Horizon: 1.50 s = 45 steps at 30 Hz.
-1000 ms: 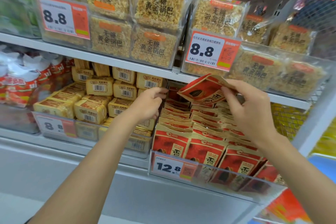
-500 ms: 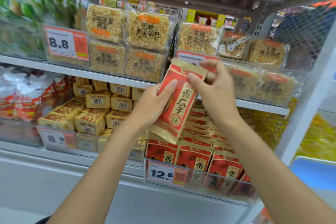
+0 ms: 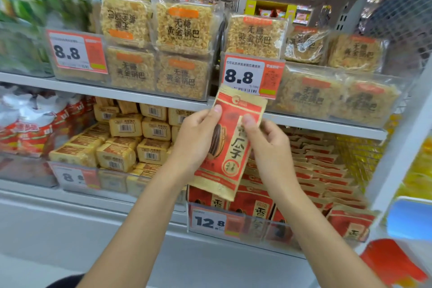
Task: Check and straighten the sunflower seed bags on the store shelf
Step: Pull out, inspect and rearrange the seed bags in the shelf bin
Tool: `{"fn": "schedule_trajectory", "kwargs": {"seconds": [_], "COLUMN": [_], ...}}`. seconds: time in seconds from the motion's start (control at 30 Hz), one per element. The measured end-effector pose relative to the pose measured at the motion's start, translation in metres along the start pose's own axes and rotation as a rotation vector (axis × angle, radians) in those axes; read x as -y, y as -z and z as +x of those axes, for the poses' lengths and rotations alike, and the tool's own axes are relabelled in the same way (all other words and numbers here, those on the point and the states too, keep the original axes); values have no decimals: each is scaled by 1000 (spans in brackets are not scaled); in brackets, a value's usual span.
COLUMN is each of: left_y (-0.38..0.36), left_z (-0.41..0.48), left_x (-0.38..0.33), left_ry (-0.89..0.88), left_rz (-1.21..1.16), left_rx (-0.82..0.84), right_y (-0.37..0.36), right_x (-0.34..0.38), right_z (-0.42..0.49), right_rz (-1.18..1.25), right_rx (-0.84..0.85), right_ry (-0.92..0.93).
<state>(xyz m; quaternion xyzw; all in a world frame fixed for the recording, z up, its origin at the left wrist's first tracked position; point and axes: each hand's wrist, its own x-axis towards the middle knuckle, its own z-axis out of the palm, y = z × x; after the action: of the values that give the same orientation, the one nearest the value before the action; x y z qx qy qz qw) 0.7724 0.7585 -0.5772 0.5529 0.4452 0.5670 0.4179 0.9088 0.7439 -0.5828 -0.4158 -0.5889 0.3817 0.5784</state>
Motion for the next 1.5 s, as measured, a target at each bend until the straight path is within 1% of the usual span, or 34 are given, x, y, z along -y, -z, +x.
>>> {"fn": "schedule_trajectory", "kwargs": {"seconds": [0.07,0.27,0.37,0.4,0.47,0.67,0.77,0.83,0.9,1.0,1.07,1.13,1.2,1.27,1.33,1.37,1.4,1.43,1.5], "left_y": [-4,-8,-10,-10,-9,-9,-11,-11,-12,-14,-13,-8,-2,-1,-4,-5,-6,-6,-5], "left_z": [-2,-9,-10,-11,-12,-14,-15,-16,-16,-18,-16,-14,-15,-22,-31,-34,-34,-33,-30], "left_x": [-2,-6,-6,-6,-7,-9,-8,-8,-8,-7,-5,-6,-12,-23,-34,-37,-37,-36,-33], "left_ry": [39,80,92,101,140,187,218,241,256,196,90,-56,-192,-274,-289,-290,-288,-278,-204], "left_rz": [-94,-151,-170,-203,-276,-321,-355,-396,-449,-433,-328,-192,-67,-34,-87,-94,-96,-113,-198], "left_rx": [-42,-60,-106,-136,-184,-181,-201,-221,-237,-274,-337,-390,-365,-260,-103,-56,-49,-78,-141], "right_y": [0,3,9,10,11,15,16,18,19,20,21,20,19,19,22,24,27,29,32], "right_x": [-4,-4,-5,-5,-5,-6,-8,-6,-3,1,3,5,6,5,3,2,3,4,7], "right_z": [-7,-11,-15,-16,-19,-20,-20,-21,-22,-24,-25,-26,-27,-27,-24,-23,-21,-20,-20], "right_rz": [-2,-3,37,11,-53,-19,-101,-145,-132,-154,-176,-173,-206,-371,-626,-705,-735,-719,-643], "right_rx": [72,102,184,221,277,301,317,352,408,432,418,374,306,226,177,184,216,260,338], "right_ry": [-37,-45,-92,-96,-94,-91,-61,-47,-47,-8,41,95,169,261,358,386,387,359,291]}}
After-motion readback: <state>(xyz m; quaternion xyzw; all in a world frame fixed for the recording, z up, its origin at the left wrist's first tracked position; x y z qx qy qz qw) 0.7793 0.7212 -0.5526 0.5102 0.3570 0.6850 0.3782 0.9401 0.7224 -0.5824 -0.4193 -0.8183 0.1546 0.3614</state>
